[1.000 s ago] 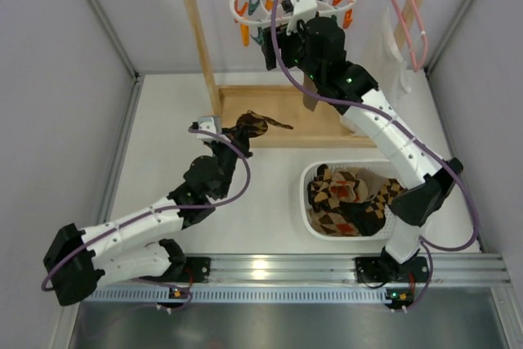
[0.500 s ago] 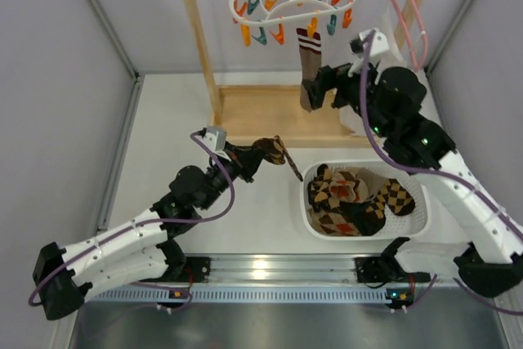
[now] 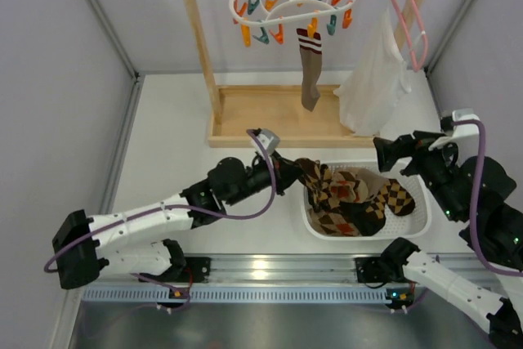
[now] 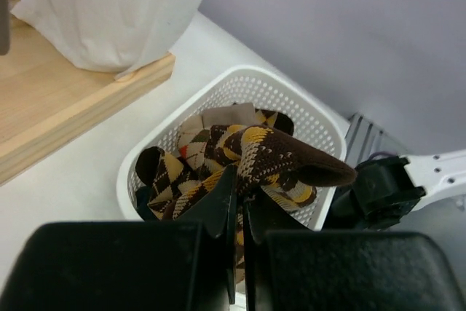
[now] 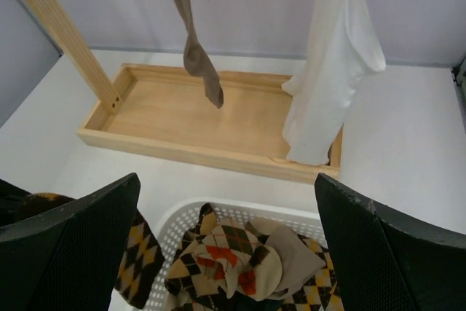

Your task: Remove the socks clipped to the hanger

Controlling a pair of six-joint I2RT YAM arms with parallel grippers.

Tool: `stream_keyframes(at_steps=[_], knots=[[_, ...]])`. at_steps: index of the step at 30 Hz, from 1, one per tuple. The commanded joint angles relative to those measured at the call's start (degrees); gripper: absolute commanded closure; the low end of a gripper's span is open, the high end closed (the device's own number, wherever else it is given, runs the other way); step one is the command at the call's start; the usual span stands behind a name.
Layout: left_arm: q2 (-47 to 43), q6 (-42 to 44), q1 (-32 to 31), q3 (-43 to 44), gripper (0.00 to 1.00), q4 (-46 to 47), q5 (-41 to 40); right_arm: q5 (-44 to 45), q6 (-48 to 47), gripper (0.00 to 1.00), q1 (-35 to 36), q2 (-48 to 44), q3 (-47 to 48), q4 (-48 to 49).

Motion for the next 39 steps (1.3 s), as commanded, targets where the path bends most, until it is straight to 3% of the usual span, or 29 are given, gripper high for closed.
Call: stream_keyframes(at_steps=[1,6,9,16,24,27,31,32,34,39], knots=[[6.7,8.5,-7.9,9.6,1.0,-3.6,-8.2,4.2,2.0,0.0,-0.1,-3.0,0.0,-6.8],[19.3,13.9,-13.0,20.5,1.0,-10.4,-16.0,5.6,2.6,0.0,-0.2,-6.6,2.6,-9.9],[25.3,16.5,-15.3,27.0,1.0,-13.6,-17.5,12.1,4.0,0.0,-0.1,-7.9,6.7,-13.6],[37.3,19.2,-17.4,40.4,1.0,-17.9,-17.4,15.6,4.6,0.0,0.0,-11.0,14.0,-17.2],[52.3,18.9,-17.5,53.0,0.98,-20.3,-13.2,16.2,4.8,0.01,0.0,-13.0,15.7,-20.1],[55.6,18.0,-17.6,56.3,0.76,-21.1,-14.9,16.0,5.1,0.01,0.0,-12.9,15.1,-20.8],[53.6,17.2,-18.3,55.8,0.36,-21.0,-20.2,15.2,5.8,0.01,0.0,-11.8,13.9,-21.6],[52.6,17.2,-18.5,55.4,0.2,-21.0,-21.1,15.1,5.9,0.01,0.0,-11.7,13.5,-21.6],[48.9,16.9,-19.2,53.1,0.05,-21.0,-24.4,14.8,6.0,0.01,0.1,-11.8,12.1,-20.4],[38.7,13.1,-19.7,44.4,0.02,-20.8,-33.8,13.2,6.1,0.01,0.1,-12.8,8.5,-17.5]])
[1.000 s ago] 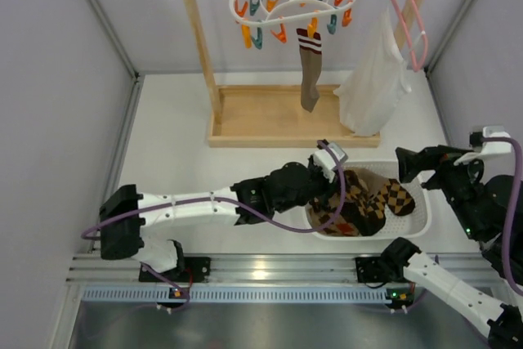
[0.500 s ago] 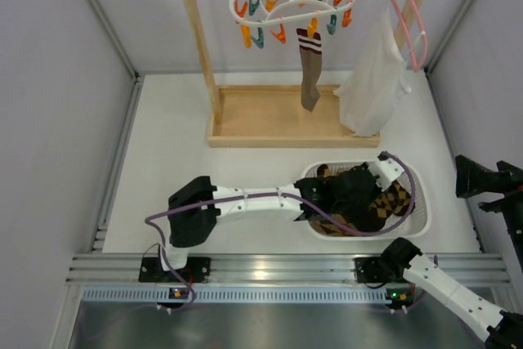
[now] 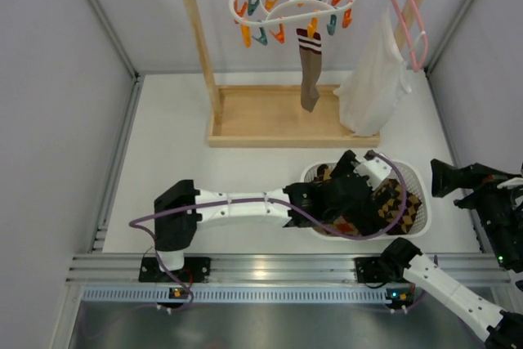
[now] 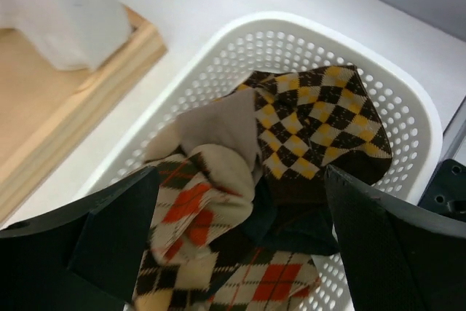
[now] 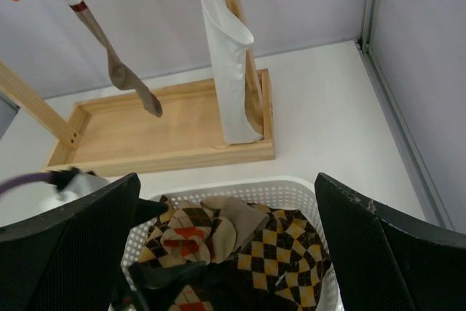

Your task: Remove the socks clipped to the hanger

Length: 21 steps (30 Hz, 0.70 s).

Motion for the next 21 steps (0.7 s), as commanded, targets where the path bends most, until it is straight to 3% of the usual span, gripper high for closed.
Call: stream_keyframes(at_steps=[1,5,8,15,21], knots=[[-10.5,-3.5,-0.4,-4.9,0.02,2.1,-10.3,-1.4,0.7,0.0,0.1,0.2,-2.1,2.1],[-16.0,-6.3,-0.1,-9.9,0.02,2.0,-22.5,-3.1,1.1,0.01,0.1,0.7,-3.3,3.8],[-19.1,-9.9,1.5,-13.3,0.02,1.9,-26.5,-3.8,1.3,0.0,0.0,0.2,-4.6,4.7],[-20.0,-12.8,10.2,-13.0,0.02,1.4,-25.9,-6.7,2.0,0.01,0.0,-0.5,-10.0,8.5],[-14.1,-11.0,16.7,-3.9,0.02,1.4,-20.1,-13.5,4.2,0.01,0.1,0.3,-18.6,14.4]])
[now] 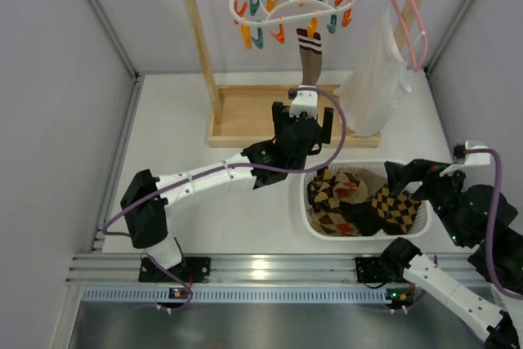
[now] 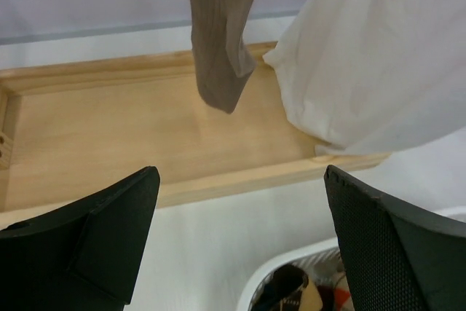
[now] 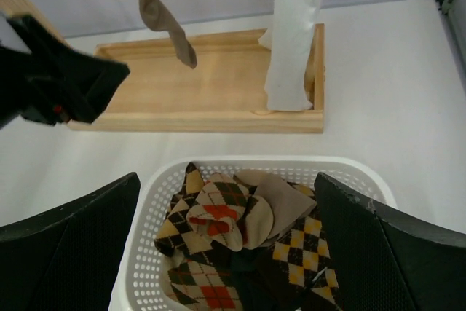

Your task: Remove the socks clipped to the hanger

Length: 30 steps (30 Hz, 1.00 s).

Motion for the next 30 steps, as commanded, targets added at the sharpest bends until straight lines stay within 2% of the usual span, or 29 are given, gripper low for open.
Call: stream_keyframes(at_steps=[1,4,10,15,17,19,21,23,24,26,27,28,30], knots=[[3.2,-0.3,2.7,7.3,0.02,1.5,6.4,-5.7,1.9,0.0,0.1,0.7,-4.2,7.0],[6.7,-1.3,6.1,12.2,0.02,1.5,10.3,-8.1,2.6,0.0,0.1,0.8,-6.9,9.0],[17.4,1.8,9.5,22.7,0.02,1.3,8.9,-11.1,2.3,0.01,0.0,0.3,-8.2,10.6],[22.5,3.0,11.7,27.2,0.02,1.3,9.4,-13.2,1.9,0.01,0.1,-1.3,-7.5,10.2],[24.0,3.2,12.2,28.4,0.06,1.3,9.1,-14.2,1.8,0.01,0.1,-2.1,-7.5,10.3],[25.3,3.7,12.3,29.2,0.16,1.4,8.1,-14.5,1.6,0.0,0.1,-2.5,-7.7,10.2],[26.1,4.8,12.5,30.8,0.39,1.5,8.4,-14.5,1.3,0.01,0.0,-2.7,-8.1,10.2],[27.2,6.5,13.0,32.2,0.53,1.5,9.6,-14.9,1.3,0.01,0.0,-2.7,-8.6,10.4],[27.5,6.9,13.1,33.1,0.68,1.5,9.6,-15.0,1.2,0.0,0.0,-2.7,-9.1,10.4],[27.7,8.0,13.1,33.6,0.79,1.5,9.7,-15.3,1.2,0.01,0.0,-2.7,-9.8,10.7],[27.6,8.1,13.1,33.4,0.95,1.5,9.6,-15.2,1.2,0.01,0.0,-2.6,-10.4,10.8],[27.0,8.1,13.2,33.0,1.0,1.5,9.4,-15.0,1.2,0.01,0.0,-2.6,-10.7,11.1],[25.8,7.6,13.2,31.2,1.0,1.5,10.2,-14.4,1.5,0.0,0.0,-2.5,-11.1,12.1]])
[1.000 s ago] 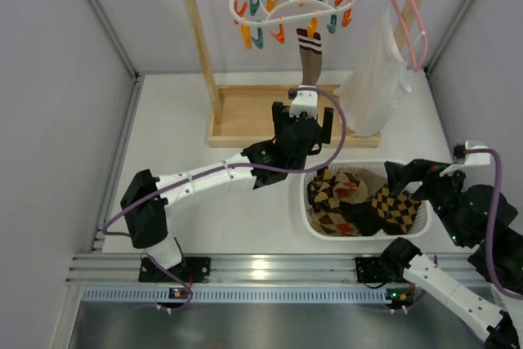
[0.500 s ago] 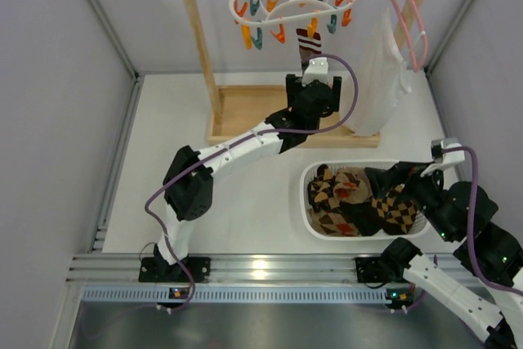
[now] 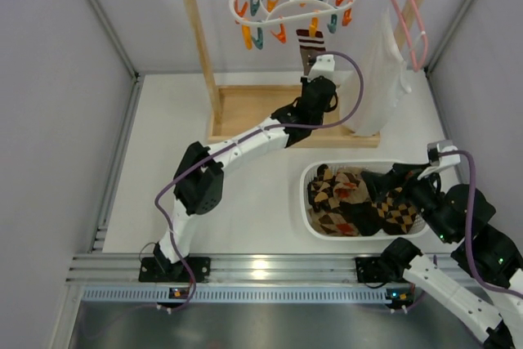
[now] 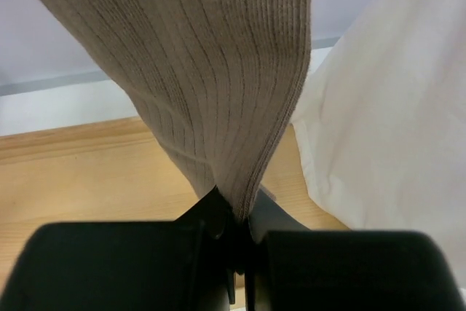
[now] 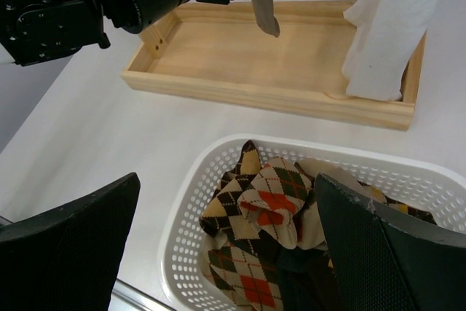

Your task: Remove the socks clipped to the hanger

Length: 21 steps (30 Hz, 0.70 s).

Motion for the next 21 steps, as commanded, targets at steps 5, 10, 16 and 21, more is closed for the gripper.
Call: stream_keyframes(at_steps=[5,10,16,21], knots=[[-8.2,-2.1,0.4,-9.1,1.0,2.2,3.6,2.8,0.7,0.0,0.0,2.0,2.2,6.5],[-13.0,-1.3,0.4,-19.5,1.0,7.8,7.4,1.0,0.8,0.01,0.0,8.5,5.9,7.3],[-15.8,-1.7,0.4,-24.6,1.0,9.2,8.6,-0.4,-1.6,0.01,0.0,17.9,13.6,9.7],[-17.4,-3.9,0.4,-27.7,1.0,9.2,7.9,-2.8,-7.9,0.06,0.1,30.5,26.0,10.3]])
